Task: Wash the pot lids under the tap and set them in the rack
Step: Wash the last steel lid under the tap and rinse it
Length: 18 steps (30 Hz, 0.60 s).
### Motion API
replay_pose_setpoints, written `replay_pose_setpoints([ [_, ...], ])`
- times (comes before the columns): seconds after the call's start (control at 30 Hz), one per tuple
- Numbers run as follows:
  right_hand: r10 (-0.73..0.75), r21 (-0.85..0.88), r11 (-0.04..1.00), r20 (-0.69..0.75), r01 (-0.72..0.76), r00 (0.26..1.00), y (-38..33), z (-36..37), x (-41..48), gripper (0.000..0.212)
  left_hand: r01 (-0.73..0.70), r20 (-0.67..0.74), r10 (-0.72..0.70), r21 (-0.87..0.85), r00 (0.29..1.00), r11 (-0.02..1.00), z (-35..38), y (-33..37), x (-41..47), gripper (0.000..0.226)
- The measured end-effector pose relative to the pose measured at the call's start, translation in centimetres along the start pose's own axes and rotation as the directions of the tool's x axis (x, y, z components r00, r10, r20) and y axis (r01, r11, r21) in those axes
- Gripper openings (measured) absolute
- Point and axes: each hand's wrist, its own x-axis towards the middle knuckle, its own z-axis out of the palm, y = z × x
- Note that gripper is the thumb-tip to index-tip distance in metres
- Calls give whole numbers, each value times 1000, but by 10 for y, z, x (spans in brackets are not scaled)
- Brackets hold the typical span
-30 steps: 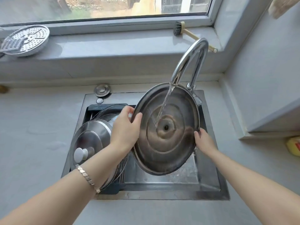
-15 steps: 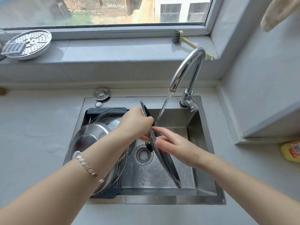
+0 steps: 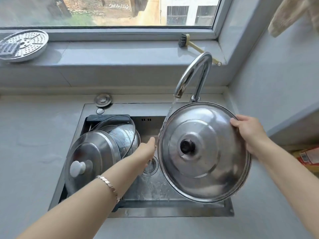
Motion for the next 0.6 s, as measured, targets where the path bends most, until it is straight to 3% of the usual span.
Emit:
replay_pose_setpoints([
  [0.07, 138, 156, 978, 24, -140, 990, 10, -12, 15, 20, 60, 52, -54, -135, 997, 989, -3, -9, 6, 51],
  [0.13, 264, 266, 925, 68, -273, 962, 20, -17, 20, 21, 87, 91, -67, -236, 994, 968, -7, -15, 17, 64],
  [0.23, 373, 334, 850, 166, -408, 913, 36, -9, 16, 26, 39, 7, -40, -400, 999, 916, -21, -15, 37, 79],
  [0.3, 407, 345, 814, 234, -467, 883, 50, 11, 8, 29, -55, -90, 15, -457, 996, 888, -35, 5, 13, 65],
  [0.37, 451, 344, 772, 294, -534, 843, 65, 38, 1, 30, -177, -220, 90, -417, 971, 891, -51, 21, 0, 47],
  [0.5, 504, 318, 739, 323, -594, 801, 91, 105, -6, 37, -291, -408, 220, -120, 886, 949, -84, 39, -14, 50],
  [0.6, 513, 243, 747, 381, -619, 769, 93, 146, -18, 28, -320, -389, 294, -4, 873, 947, -98, 45, -19, 53],
])
